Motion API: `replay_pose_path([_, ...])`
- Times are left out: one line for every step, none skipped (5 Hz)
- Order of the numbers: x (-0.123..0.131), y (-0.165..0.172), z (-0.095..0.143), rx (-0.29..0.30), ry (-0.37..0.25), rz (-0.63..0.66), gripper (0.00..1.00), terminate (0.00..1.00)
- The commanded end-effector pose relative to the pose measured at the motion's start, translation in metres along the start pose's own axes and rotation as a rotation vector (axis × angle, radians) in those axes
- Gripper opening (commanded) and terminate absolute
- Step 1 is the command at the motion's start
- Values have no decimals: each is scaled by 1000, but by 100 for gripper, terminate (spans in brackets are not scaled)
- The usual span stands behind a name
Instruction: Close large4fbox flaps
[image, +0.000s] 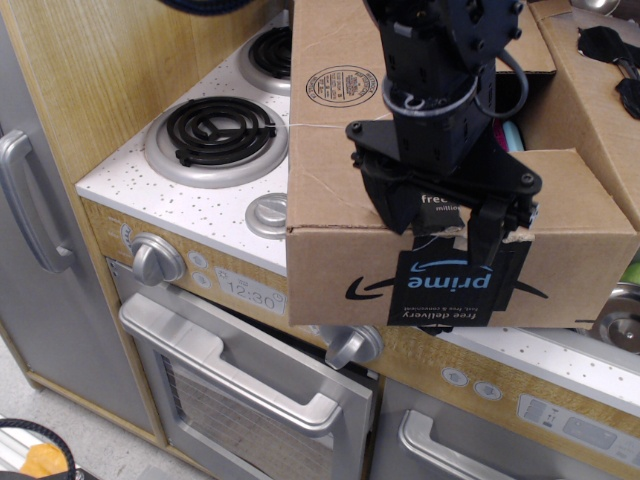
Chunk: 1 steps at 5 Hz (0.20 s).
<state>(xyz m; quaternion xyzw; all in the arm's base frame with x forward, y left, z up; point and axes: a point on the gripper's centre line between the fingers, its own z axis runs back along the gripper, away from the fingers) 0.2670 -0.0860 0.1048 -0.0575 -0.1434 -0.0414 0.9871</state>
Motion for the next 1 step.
replay_pose_path([-2, 7, -14, 14, -6, -17, 100, 100])
